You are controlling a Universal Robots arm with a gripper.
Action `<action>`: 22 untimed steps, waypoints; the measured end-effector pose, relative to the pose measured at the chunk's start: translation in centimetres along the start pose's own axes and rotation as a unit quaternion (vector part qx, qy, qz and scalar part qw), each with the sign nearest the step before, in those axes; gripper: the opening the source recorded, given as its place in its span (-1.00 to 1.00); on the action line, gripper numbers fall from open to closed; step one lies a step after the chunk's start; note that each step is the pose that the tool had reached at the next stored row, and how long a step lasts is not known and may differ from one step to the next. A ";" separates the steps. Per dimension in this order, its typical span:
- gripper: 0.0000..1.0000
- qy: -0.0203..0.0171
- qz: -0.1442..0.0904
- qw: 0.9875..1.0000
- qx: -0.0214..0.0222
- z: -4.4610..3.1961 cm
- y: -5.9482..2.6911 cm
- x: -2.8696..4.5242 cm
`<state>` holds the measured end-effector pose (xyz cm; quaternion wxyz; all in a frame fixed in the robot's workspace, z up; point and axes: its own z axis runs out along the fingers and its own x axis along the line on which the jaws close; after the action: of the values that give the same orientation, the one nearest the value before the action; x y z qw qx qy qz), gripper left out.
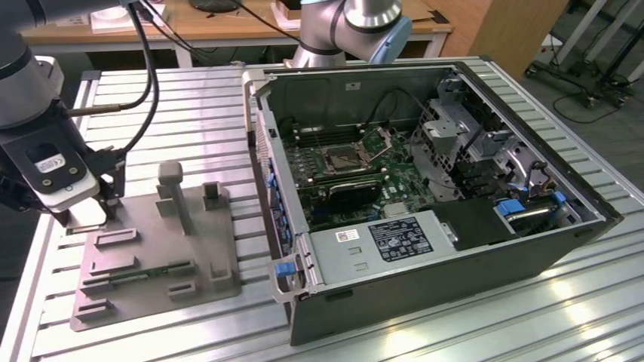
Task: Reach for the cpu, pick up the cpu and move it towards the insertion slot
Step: 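Pick up the cpu and move it towards the insertion slot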
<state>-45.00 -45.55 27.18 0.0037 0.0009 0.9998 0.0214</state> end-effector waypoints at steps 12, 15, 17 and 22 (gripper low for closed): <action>0.08 0.000 0.000 1.000 0.000 -0.91 0.04 0.00; 0.08 0.000 0.000 1.000 0.000 -1.05 0.05 -0.01; 0.08 0.000 0.000 1.000 0.000 -1.06 0.05 -0.01; 0.08 0.000 0.000 1.000 0.000 -1.09 0.05 -0.01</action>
<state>-45.00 -45.55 28.27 0.0037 0.0009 0.9998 0.0214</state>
